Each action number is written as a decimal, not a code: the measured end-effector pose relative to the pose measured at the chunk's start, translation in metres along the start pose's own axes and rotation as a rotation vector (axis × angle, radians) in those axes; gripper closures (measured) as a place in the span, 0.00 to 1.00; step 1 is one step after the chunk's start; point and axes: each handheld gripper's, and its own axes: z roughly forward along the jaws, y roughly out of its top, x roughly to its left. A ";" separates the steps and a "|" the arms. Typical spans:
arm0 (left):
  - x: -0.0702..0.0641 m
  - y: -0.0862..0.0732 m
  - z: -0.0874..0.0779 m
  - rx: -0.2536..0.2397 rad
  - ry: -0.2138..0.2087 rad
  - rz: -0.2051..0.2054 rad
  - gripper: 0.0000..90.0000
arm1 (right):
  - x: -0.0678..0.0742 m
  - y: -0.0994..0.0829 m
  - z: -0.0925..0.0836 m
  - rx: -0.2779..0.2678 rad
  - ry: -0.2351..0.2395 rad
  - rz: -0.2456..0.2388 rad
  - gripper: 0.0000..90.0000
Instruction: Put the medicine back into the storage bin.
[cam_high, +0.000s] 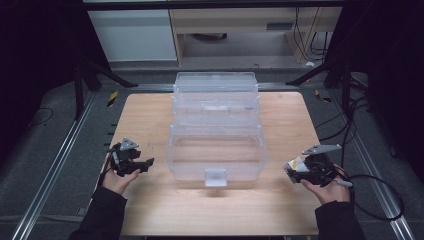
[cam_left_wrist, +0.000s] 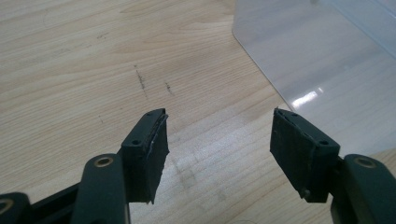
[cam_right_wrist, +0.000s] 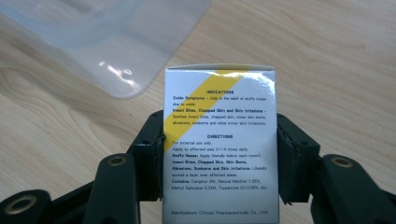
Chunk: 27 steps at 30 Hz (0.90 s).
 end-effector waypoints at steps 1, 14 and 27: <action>0.000 0.000 0.000 -0.001 0.000 0.001 0.40 | 0.000 0.002 -0.002 -0.011 0.006 0.002 0.50; 0.004 0.001 -0.002 -0.009 -0.004 -0.013 0.40 | 0.004 0.031 -0.020 -0.112 0.009 -0.015 0.50; 0.005 0.001 -0.004 -0.008 -0.005 -0.014 0.39 | 0.020 0.060 -0.021 -0.157 0.042 -0.058 0.50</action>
